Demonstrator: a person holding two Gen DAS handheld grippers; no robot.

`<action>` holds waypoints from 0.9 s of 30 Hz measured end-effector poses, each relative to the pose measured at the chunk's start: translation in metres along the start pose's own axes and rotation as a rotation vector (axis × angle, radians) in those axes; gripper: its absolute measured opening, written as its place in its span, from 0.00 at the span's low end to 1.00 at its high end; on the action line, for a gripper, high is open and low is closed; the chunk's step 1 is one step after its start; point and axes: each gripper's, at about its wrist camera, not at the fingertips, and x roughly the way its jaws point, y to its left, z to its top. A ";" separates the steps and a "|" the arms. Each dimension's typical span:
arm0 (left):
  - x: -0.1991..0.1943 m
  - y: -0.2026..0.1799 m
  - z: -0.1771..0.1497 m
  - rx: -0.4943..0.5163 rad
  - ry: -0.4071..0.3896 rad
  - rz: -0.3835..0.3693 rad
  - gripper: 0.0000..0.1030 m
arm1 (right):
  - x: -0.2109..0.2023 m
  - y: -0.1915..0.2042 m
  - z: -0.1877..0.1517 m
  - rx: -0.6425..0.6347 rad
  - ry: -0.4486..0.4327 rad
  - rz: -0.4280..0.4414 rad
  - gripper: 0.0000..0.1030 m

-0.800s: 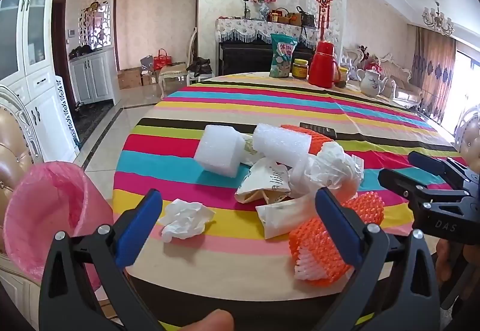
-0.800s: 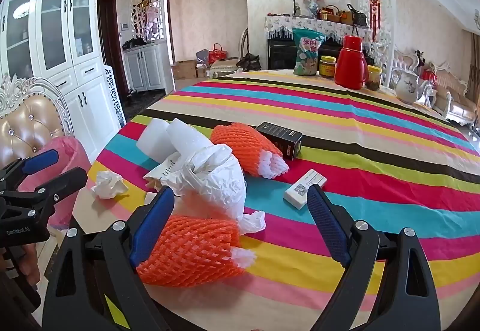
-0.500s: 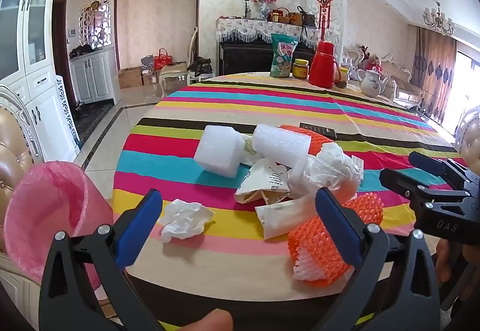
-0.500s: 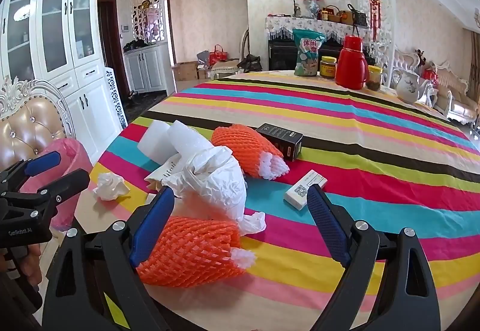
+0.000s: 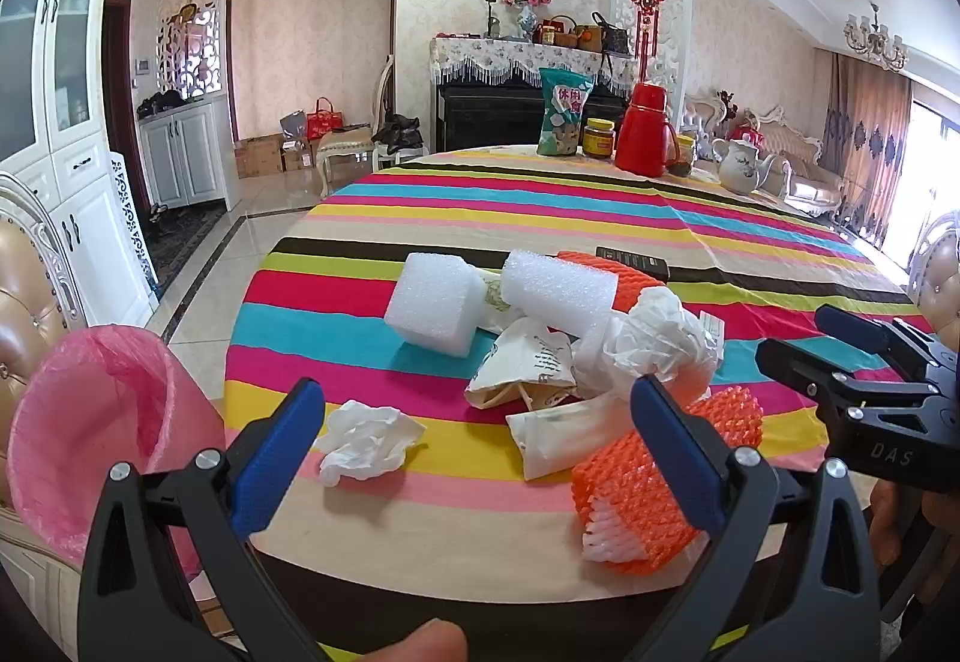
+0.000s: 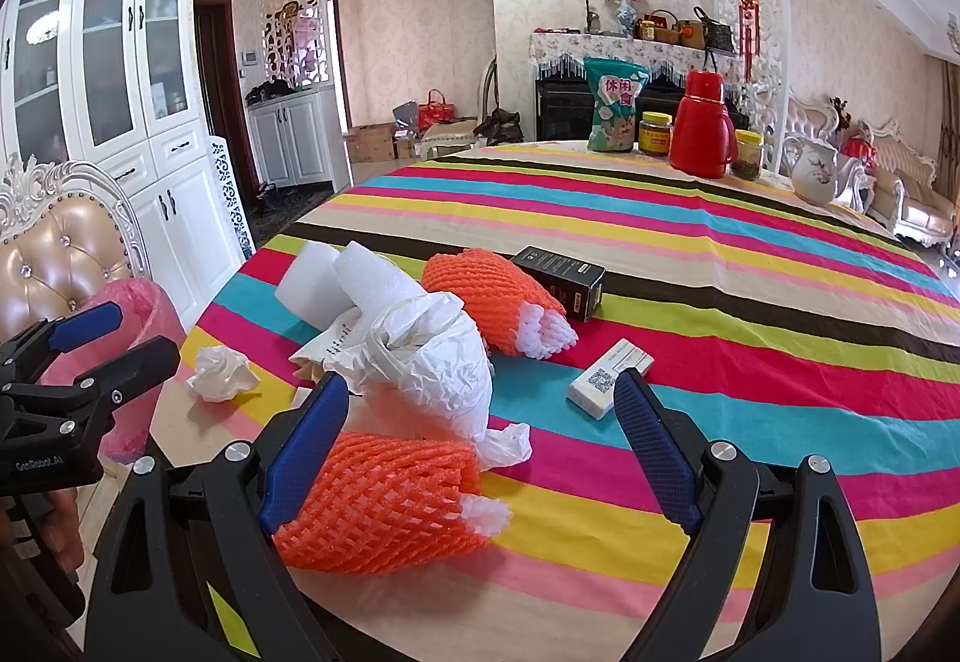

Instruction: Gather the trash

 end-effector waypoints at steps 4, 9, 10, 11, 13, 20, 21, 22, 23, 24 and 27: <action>0.000 -0.001 0.000 0.001 -0.001 -0.002 0.96 | 0.000 0.000 0.000 0.001 -0.001 0.002 0.82; -0.002 -0.002 0.002 -0.001 -0.006 -0.001 0.96 | -0.002 0.000 0.000 -0.001 -0.003 0.004 0.82; -0.001 -0.002 0.001 -0.002 -0.006 -0.002 0.96 | -0.002 0.001 0.000 0.000 -0.004 0.003 0.82; 0.000 0.000 0.001 -0.004 -0.006 -0.002 0.96 | -0.002 0.001 0.000 0.000 -0.004 0.003 0.82; 0.000 0.000 0.000 -0.006 -0.006 -0.002 0.96 | -0.001 0.001 0.000 0.000 -0.003 0.004 0.82; 0.000 0.000 0.000 -0.010 -0.009 -0.002 0.96 | -0.002 0.001 0.001 0.000 -0.003 0.004 0.82; 0.000 0.000 0.000 -0.008 -0.008 -0.001 0.96 | -0.002 0.001 0.001 -0.001 -0.004 0.004 0.82; 0.000 0.001 0.000 -0.009 -0.009 -0.002 0.96 | -0.002 0.001 0.001 -0.001 -0.003 0.004 0.82; 0.000 0.001 0.000 -0.009 -0.009 -0.003 0.96 | -0.002 0.001 0.001 0.000 -0.003 0.005 0.82; 0.000 0.001 0.000 -0.010 -0.009 -0.003 0.96 | -0.002 0.001 0.001 0.001 -0.003 0.006 0.82; 0.000 0.001 0.000 -0.010 -0.010 -0.002 0.96 | -0.003 0.002 0.001 0.001 -0.002 0.006 0.82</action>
